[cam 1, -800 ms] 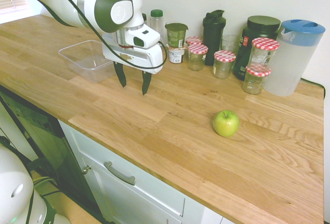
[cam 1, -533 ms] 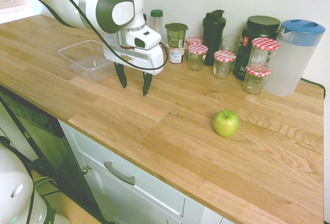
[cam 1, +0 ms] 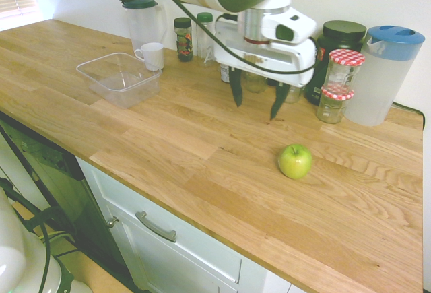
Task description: Put the apple into the container
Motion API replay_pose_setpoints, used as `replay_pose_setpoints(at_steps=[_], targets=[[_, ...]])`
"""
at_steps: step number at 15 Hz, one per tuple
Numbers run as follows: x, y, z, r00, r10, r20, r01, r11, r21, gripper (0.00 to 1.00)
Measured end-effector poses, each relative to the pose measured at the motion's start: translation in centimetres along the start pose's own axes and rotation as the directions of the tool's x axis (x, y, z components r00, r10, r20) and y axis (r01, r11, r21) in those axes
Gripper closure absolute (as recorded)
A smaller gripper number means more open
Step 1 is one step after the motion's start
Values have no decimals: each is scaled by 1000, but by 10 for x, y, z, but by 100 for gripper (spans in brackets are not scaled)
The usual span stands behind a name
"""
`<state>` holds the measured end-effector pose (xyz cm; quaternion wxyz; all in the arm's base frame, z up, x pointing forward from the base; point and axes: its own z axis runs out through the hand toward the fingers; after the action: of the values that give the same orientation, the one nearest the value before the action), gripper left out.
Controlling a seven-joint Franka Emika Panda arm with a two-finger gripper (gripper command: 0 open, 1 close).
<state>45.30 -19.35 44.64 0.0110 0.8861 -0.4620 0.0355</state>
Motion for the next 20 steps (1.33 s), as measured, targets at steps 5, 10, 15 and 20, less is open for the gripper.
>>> replay_pose_setpoints(at_steps=[5,10,15,20], targets=[[61,48,31,985,-172,29,173,985,-30,0],[65,50,57,950,-300,82,304,952,-43,0],[70,43,82,947,-312,73,316,947,-55,100],[68,43,97,947,-310,88,315,947,-57,100]])
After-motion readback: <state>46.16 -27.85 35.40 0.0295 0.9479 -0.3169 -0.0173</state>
